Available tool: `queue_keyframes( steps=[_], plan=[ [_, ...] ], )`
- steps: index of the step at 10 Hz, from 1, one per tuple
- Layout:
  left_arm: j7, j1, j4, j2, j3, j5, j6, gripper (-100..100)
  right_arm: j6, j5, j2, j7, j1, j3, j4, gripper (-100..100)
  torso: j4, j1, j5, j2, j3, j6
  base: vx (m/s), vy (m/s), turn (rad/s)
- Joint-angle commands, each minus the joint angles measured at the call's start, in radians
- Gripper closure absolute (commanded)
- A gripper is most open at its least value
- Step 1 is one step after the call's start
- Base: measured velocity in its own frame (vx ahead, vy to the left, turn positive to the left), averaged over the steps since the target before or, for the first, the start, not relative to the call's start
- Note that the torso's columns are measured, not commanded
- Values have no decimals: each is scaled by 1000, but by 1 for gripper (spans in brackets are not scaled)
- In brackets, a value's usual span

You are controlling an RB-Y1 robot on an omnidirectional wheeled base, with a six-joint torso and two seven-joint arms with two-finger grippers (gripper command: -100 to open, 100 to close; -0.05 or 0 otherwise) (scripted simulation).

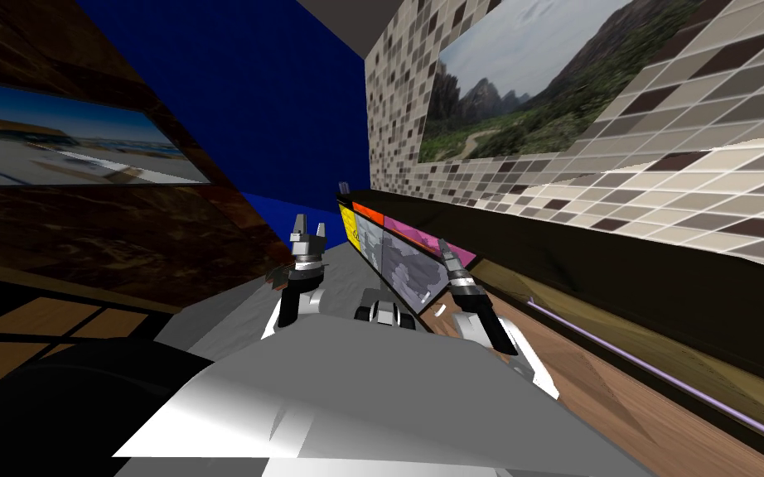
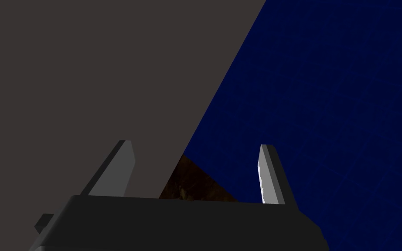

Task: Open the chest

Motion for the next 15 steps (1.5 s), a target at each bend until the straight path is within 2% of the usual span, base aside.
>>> queue_keyframes(
  steps=[1,2,4,5,7,8,10,11,13,14,15],
  plan=[
    [0,0,0,0,0,0,0,0,25,7,-9,66,-2,-5,1,-100,0,-2,0,-2,-2,0,0,0,0],
    [0,0,0,0,0,0,0,0,64,20,-35,99,-1,-3,-7,-100,0,-2,0,-3,-2,1,9,-2,23],
    [0,0,0,0,0,0,0,0,64,20,-35,142,-1,-3,-7,-100,-1,-4,-1,-6,-4,0,10,-9,12],
    [0,0,0,0,0,0,0,0,105,32,-62,177,-1,0,-16,-100,-1,-4,-1,-6,-4,1,7,-6,25],
    [0,0,0,0,0,0,0,0,105,32,-62,219,-1,0,-16,-100,0,-5,0,-8,-6,0,15,-3,7],
    [0,0,0,0,0,0,0,0,146,44,-88,255,-2,2,-25,-100,-1,-4,0,-9,-6,-1,13,-3,26],
    [0,0,0,0,0,0,0,0,146,44,-88,297,-2,2,-25,-100,-1,-3,1,-10,-7,-2,6,-9,14],
    [0,0,0,0,0,0,0,0,188,56,-115,332,-4,6,-34,-100,0,-3,1,-10,-7,-1,11,-8,27],
    [0,0,0,0,0,0,0,0,188,56,-115,375,-4,6,-34,-100,0,-3,1,-11,-8,-3,3,-14,13],
    [0,0,0,0,0,0,0,0,231,68,-143,411,-6,9,-42,-100,0,-1,1,-11,-8,-3,12,-10,32],
    [0,0,0,0,0,0,0,0,231,68,-143,439,-6,9,-42,-100,-1,-1,2,-13,-9,-4,3,-10,26]
  ],
)
